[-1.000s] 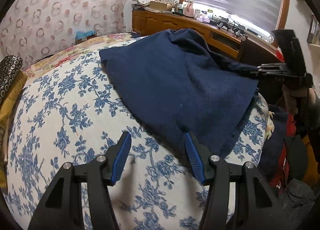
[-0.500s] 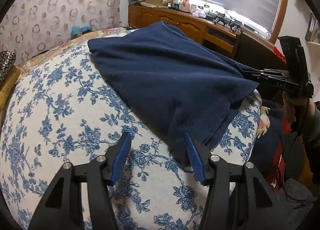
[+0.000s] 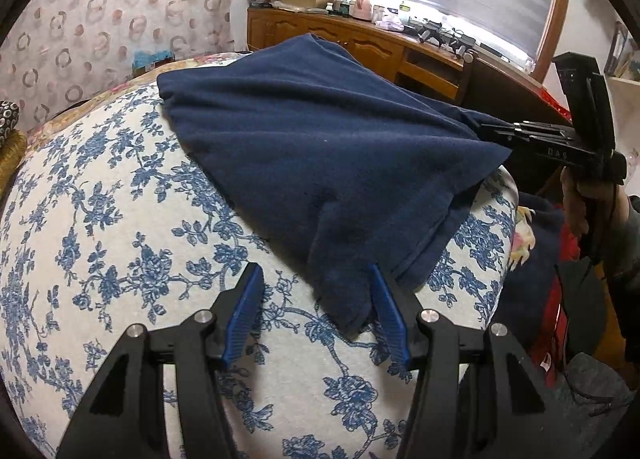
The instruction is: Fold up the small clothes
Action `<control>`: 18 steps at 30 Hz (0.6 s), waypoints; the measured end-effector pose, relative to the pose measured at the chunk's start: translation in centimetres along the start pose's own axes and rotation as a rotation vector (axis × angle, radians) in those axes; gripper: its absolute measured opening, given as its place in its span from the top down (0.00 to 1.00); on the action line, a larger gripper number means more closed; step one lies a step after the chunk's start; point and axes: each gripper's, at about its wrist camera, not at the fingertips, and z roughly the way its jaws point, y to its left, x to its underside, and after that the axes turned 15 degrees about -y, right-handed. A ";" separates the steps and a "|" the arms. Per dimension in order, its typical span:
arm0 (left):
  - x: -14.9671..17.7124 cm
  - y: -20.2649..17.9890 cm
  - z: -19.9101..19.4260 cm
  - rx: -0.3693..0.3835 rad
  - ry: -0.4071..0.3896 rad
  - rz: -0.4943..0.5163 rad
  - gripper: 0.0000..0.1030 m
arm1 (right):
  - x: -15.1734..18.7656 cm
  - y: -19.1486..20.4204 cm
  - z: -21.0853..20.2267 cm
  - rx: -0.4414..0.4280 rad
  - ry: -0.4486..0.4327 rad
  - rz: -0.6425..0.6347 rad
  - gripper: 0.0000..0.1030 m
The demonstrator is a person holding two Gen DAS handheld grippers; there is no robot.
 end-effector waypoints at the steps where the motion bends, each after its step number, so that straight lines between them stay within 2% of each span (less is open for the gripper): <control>1: 0.1 -0.1 0.0 0.010 0.003 0.000 0.59 | 0.0 0.0 0.0 0.006 -0.002 -0.003 0.86; 3: 0.0 -0.4 0.0 0.032 0.005 -0.003 0.73 | -0.1 0.0 -0.3 0.019 -0.010 -0.009 0.77; 5: 0.0 -0.8 -0.1 0.051 0.007 -0.005 0.93 | -0.3 0.0 -0.7 0.025 -0.026 -0.012 0.71; 6: -0.1 -1.1 -0.3 0.053 0.000 0.005 0.96 | -0.6 0.1 -1.0 0.024 -0.039 -0.016 0.67; 7: -0.4 -1.3 -0.7 0.059 -0.012 0.012 0.97 | -0.7 0.2 -1.3 0.025 -0.047 -0.019 0.64; 11: -2.6 -1.4 -3.0 0.085 -0.100 -0.016 0.99 | -1.2 1.5 -2.5 -0.012 -0.089 -0.036 0.43; 18: -7.8 -0.9 -4.2 0.098 -0.192 -0.023 0.99 | -1.6 5.5 -2.8 -0.167 -0.092 -0.098 0.35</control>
